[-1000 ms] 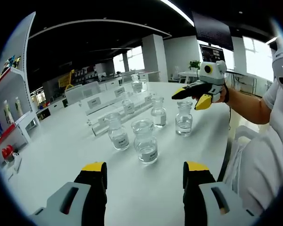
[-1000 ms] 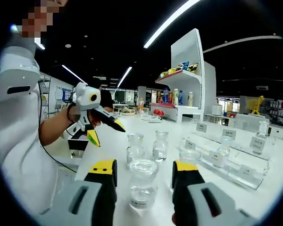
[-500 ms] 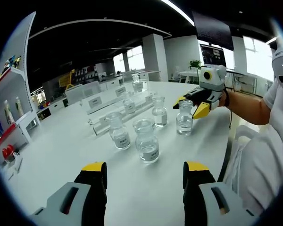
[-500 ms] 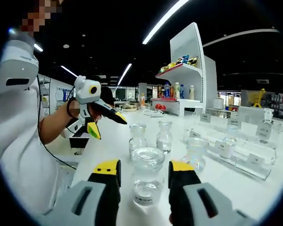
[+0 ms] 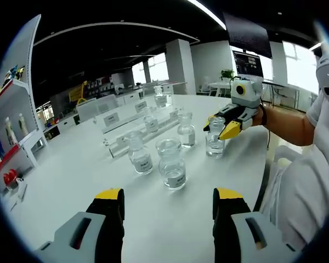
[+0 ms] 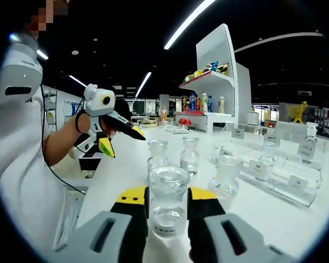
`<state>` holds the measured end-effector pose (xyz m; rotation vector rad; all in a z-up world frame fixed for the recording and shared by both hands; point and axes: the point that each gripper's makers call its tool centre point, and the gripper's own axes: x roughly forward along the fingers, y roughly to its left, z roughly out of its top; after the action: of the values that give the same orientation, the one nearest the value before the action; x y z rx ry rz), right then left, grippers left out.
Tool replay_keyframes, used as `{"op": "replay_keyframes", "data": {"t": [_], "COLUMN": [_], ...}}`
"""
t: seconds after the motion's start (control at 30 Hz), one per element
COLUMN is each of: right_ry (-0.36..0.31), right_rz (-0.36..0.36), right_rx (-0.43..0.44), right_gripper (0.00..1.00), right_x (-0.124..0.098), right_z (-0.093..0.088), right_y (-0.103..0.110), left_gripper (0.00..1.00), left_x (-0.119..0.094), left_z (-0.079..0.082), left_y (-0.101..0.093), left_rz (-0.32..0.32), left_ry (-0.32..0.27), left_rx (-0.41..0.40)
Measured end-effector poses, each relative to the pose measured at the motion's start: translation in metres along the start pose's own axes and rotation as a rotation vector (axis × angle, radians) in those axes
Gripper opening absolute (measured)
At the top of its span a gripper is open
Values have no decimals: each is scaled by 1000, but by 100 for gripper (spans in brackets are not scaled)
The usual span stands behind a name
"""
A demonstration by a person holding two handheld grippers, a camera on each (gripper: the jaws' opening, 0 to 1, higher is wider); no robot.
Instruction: Identify the label on the chemical reagent bottle, grasp the chemical reagent bottle, and place it in the designated position on the reagent rack
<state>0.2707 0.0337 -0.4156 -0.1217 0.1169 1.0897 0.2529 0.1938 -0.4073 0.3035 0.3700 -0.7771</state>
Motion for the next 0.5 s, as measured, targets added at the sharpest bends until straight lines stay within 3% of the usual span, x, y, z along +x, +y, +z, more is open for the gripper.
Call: {"op": "replay_keyframes", "data": {"t": [0.5], "right_ry": [-2], "right_rz": [-12], "right_rx": [-7], "right_gripper": [24], "right_x": [0], "right_z": [0], "right_y": [-1], "left_gripper": [65], "left_x": [0], "left_z": [-4], "left_y": [-1], "left_rz": [-1], "left_ry": [5], "left_rx": [-6]}}
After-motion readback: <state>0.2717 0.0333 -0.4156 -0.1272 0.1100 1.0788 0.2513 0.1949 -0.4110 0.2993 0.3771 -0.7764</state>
